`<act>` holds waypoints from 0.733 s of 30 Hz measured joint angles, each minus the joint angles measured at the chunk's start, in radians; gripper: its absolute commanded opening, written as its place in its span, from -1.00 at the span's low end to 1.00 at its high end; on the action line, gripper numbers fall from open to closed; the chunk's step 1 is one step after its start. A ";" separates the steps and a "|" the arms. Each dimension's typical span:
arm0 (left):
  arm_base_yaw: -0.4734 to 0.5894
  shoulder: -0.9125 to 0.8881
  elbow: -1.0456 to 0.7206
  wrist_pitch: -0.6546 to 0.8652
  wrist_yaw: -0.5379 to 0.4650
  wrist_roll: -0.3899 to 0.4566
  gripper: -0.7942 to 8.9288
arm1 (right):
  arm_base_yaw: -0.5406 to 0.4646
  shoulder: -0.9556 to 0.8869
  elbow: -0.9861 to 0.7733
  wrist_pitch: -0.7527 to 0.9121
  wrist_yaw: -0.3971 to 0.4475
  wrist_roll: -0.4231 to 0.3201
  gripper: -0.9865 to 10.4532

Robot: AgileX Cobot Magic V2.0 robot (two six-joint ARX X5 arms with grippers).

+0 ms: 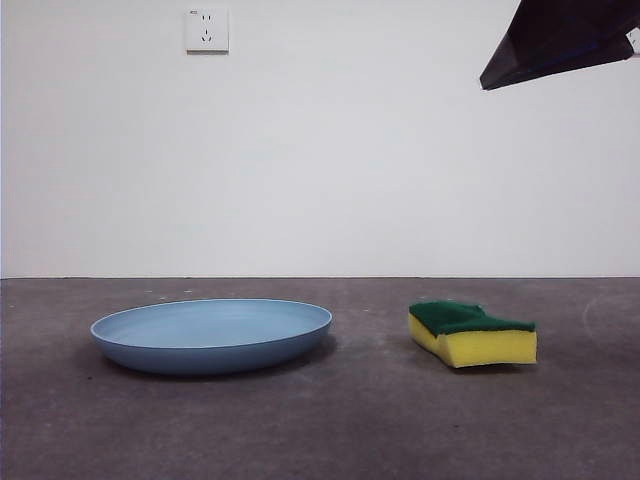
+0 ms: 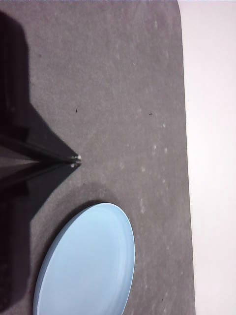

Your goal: Pick up the plate,pick up the cloth,clean the plate with the cloth

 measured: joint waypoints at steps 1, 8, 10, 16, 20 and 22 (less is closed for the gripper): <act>0.000 0.000 0.000 0.000 0.000 0.000 -0.84 | 0.000 0.000 0.000 0.000 0.000 0.000 -0.83; 0.000 0.000 0.000 0.000 0.000 0.000 -0.84 | -0.005 -0.020 0.000 -0.002 0.035 -0.129 -0.83; 0.000 0.000 0.000 0.000 0.000 0.000 -0.84 | -0.006 -0.049 0.000 -0.002 0.061 -0.209 -0.83; 0.001 0.000 0.000 0.000 0.000 0.000 -0.84 | -0.061 -0.194 0.000 -0.001 0.077 -0.299 -0.83; 0.001 0.000 0.000 0.000 0.000 0.000 -0.84 | -0.159 -0.323 0.000 0.000 0.078 -0.309 -0.83; 0.001 0.000 0.000 0.000 0.000 0.000 -0.84 | -0.218 -0.375 0.000 0.000 0.081 -0.312 -0.83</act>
